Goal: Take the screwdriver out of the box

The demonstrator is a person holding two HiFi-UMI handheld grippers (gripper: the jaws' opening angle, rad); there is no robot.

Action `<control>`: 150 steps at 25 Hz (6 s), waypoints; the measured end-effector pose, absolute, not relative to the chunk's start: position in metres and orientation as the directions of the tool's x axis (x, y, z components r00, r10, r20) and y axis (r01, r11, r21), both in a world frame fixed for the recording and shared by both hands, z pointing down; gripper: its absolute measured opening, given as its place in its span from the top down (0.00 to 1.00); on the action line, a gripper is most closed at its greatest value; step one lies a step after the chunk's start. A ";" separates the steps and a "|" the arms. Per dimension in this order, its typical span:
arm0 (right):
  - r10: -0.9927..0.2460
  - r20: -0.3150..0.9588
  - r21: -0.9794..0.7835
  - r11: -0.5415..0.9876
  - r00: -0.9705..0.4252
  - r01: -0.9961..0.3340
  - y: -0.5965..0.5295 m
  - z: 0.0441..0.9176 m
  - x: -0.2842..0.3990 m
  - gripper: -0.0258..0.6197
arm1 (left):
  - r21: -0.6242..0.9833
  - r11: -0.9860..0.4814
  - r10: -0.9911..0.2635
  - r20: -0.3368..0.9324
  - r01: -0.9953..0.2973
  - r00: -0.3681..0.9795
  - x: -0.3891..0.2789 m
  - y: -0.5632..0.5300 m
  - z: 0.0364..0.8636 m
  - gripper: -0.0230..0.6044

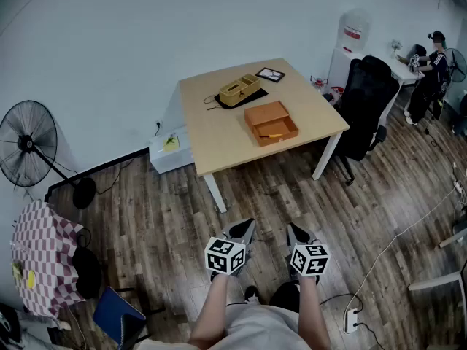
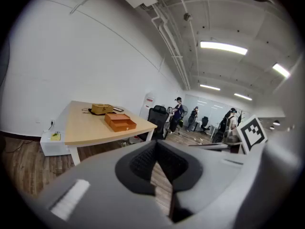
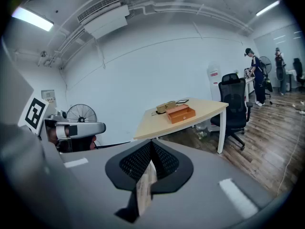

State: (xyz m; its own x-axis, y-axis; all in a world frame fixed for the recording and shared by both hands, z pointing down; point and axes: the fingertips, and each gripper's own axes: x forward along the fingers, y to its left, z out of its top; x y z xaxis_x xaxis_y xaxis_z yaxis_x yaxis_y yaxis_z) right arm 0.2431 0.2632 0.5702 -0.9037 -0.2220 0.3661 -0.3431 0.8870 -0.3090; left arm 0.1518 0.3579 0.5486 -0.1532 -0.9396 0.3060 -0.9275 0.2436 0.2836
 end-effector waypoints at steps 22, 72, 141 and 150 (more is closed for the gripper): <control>-0.237 0.319 -0.349 0.871 -0.918 -0.346 0.261 0.564 0.243 0.96 | 0.379 0.272 -0.948 0.262 -0.884 -0.179 0.130 0.379 0.541 0.88; -0.232 0.335 -0.423 0.829 -0.913 -0.366 0.008 0.603 0.047 0.96 | 0.454 0.218 -0.944 0.323 -0.864 -0.069 -0.103 0.133 0.573 0.88; -0.499 0.498 -0.324 0.651 -0.709 -0.686 -0.174 0.632 -0.083 0.96 | 0.190 -0.628 -0.250 0.869 -0.754 0.427 -0.165 -0.105 0.772 0.65; -0.492 0.508 -0.323 0.652 -0.707 -0.686 -0.166 0.640 -0.083 0.96 | 0.130 -0.631 -0.217 0.917 -0.765 0.334 -0.168 -0.098 0.798 0.64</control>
